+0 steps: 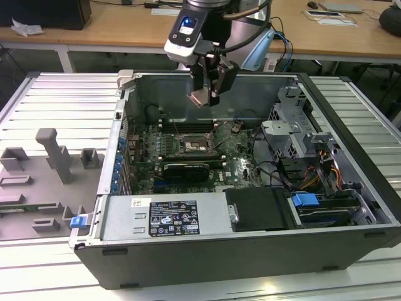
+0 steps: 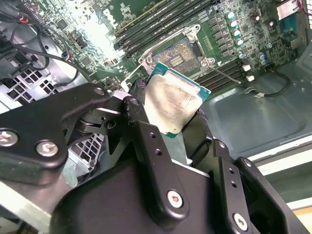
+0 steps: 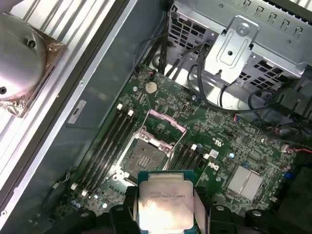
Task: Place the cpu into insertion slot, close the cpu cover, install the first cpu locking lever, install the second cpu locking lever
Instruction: 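Place the cpu into insertion slot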
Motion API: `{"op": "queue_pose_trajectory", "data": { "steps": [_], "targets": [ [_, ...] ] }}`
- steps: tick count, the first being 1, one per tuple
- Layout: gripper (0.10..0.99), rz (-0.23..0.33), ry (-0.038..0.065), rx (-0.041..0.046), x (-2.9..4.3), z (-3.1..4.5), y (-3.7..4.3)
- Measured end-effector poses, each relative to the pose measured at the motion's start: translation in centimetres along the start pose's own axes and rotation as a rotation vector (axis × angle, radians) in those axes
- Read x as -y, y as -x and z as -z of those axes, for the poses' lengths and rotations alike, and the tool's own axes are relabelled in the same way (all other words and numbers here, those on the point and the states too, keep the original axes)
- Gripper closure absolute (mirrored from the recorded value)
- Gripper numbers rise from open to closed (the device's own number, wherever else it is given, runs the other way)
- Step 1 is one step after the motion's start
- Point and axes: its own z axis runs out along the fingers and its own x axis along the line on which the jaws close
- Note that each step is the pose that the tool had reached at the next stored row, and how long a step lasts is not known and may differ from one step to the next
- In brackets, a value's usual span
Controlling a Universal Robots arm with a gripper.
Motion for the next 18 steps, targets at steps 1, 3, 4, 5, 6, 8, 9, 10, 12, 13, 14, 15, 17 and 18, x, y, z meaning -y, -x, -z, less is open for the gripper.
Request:
{"op": "queue_pose_trajectory", "data": {
  "steps": [1, 3, 4, 5, 6, 8, 9, 10, 12, 13, 14, 15, 17, 18],
  "targets": [
    [0.545, -0.009, 0.000, 0.0009, 0.00, -0.01, 0.00],
    [0.545, -0.023, 0.000, 0.0021, 0.00, -0.03, 0.00],
    [0.545, -0.030, 0.001, 0.0027, 0.00, -0.04, 0.00],
    [0.545, -0.036, 0.001, 0.0032, 0.00, -0.05, 0.00],
    [0.545, -0.045, 0.001, 0.0041, 0.01, -0.06, 0.00],
    [0.545, -0.064, 0.001, 0.0058, 0.01, -0.09, 0.00],
    [0.545, -0.069, 0.001, 0.0062, 0.01, -0.09, 0.00],
    [0.545, -0.078, 0.001, 0.0069, 0.01, -0.11, 0.00],
    [0.545, -0.100, 0.002, 0.0089, 0.01, -0.14, 0.00],
    [0.545, -0.109, 0.002, 0.0098, 0.01, -0.15, 0.00],
    [0.545, -0.116, 0.002, 0.0104, 0.01, -0.16, 0.00],
    [0.545, -0.121, 0.002, 0.0109, 0.02, -0.17, 0.00],
    [0.545, -0.132, 0.003, 0.0119, 0.02, -0.18, 0.00],
    [0.545, -0.140, 0.003, 0.0126, 0.02, -0.19, 0.00]
  ]
}}
